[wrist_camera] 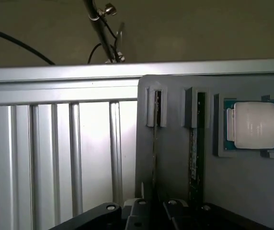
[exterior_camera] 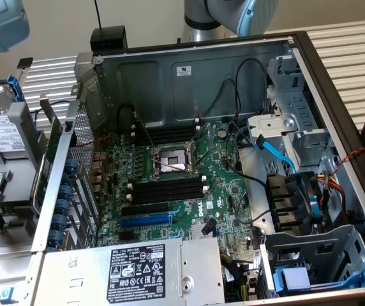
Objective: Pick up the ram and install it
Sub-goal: 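Pick up the ram and move it above insertion slot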
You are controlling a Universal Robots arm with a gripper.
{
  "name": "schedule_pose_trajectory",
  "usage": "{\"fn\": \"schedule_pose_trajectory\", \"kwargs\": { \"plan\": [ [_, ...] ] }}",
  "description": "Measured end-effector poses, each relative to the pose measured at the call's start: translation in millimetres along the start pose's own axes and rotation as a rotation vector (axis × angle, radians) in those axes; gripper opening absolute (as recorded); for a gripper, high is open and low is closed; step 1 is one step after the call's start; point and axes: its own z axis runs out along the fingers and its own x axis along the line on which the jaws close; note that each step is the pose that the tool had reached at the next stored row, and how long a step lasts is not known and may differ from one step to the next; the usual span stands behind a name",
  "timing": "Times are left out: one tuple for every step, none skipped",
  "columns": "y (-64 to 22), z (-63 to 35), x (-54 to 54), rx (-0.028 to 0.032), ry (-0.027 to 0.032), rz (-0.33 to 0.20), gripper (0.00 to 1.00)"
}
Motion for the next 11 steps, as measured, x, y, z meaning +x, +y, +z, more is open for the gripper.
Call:
{"fn": "schedule_pose_trajectory", "kwargs": {
  "plan": [
    [-0.1,0.0,0.1,-0.0008,-0.0003,0.0,0.12],
    [0.0,0.2,0.1,-0.0013,-0.0006,0.0,0.12],
    [0.1,0.0,0.0,-0.002,-0.001,0.0,0.12],
    [0.1,-0.6,0.0,-0.0023,-0.0012,0.0,0.12],
    [0.3,-1.8,0.0,-0.0026,-0.0014,0.0,0.12],
    [0.4,-4.2,0.0,-0.0031,-0.0012,0.0,0.12],
    [0.6,-7.2,-0.1,-0.0033,-0.0011,0.0,0.12],
    [0.8,-10.8,-0.2,-0.0034,-0.0011,0.0,0.12],
    [1.0,-15.0,-0.3,-0.0037,-0.0011,0.0,0.12],
    [1.2,-19.5,-0.4,-0.004,-0.0011,0.0,0.12],
    [1.4,-23.8,-0.6,-0.0043,-0.0011,0.0,0.12]
  ]
}}
